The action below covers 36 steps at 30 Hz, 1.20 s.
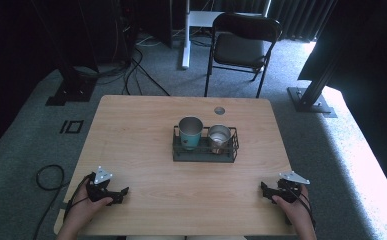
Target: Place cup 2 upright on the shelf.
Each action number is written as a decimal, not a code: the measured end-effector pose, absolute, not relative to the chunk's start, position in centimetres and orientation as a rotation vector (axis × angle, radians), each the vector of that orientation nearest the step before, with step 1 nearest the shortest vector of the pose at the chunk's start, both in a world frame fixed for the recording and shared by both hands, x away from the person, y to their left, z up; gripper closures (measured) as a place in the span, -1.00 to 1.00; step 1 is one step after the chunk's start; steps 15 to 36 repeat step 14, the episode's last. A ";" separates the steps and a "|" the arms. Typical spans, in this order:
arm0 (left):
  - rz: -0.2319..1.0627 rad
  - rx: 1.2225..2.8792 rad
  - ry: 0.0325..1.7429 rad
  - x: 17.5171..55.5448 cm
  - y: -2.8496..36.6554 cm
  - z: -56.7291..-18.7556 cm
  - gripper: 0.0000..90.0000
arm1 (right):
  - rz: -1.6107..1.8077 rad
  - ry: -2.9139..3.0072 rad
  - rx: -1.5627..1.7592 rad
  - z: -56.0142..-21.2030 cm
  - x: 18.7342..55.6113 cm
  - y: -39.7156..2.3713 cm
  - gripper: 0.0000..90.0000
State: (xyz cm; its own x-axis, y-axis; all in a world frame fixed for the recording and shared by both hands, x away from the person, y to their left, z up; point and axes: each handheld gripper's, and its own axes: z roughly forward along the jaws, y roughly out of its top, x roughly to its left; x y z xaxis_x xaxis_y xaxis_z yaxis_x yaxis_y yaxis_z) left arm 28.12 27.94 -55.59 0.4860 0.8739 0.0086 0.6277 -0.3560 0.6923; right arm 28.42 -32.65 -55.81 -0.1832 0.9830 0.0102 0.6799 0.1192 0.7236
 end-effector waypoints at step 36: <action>0.506 2.104 1.233 28.1 27.9 -55.6 -0.93 | 0.825 1.904 1.625 -55.8 28.5 -32.5 -0.76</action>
